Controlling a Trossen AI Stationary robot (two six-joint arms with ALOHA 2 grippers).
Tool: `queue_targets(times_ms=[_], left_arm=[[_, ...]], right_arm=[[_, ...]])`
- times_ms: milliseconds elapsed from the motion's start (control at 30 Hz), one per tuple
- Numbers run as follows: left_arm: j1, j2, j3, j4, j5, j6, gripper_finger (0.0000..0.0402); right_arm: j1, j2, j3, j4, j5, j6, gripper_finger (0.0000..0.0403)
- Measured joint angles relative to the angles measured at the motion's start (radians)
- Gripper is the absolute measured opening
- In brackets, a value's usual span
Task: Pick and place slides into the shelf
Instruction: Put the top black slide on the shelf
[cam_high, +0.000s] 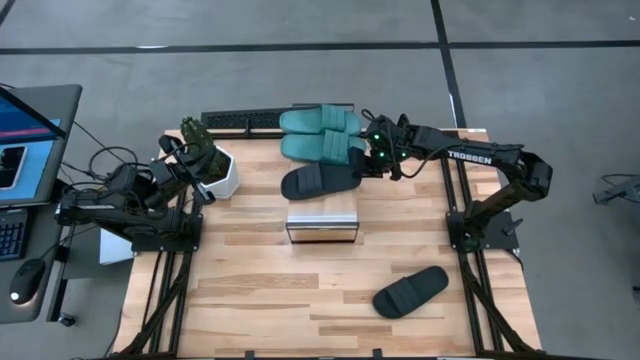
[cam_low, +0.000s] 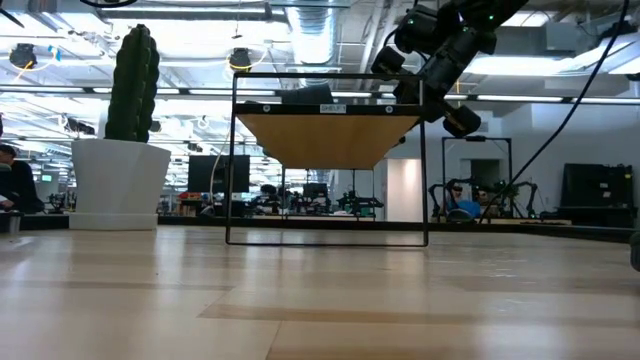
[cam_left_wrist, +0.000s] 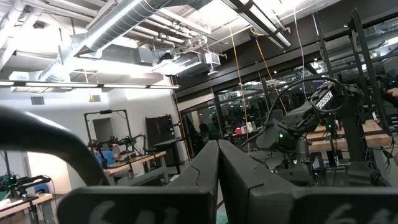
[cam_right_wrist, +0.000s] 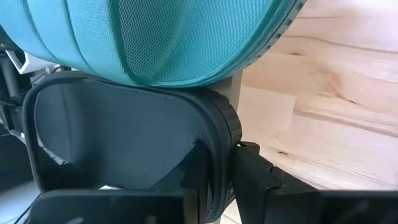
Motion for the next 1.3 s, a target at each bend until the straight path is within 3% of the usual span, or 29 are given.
queue_targets(times_ms=[433,967,1300], left_arm=[[0.000,0.000,0.000,0.000,-0.001,0.000,0.0000],[0.000,0.000,0.000,-0.001,-0.002,0.000,0.0000],[0.000,0.000,0.000,-0.002,-0.002,-0.022,0.0000]], right_arm=[[0.001,0.000,0.000,0.005,0.001,0.000,0.0059],[0.001,0.000,0.000,0.010,-0.022,0.010,0.0189],[-0.003,0.000,0.000,0.007,-0.068,-0.006,0.0227]])
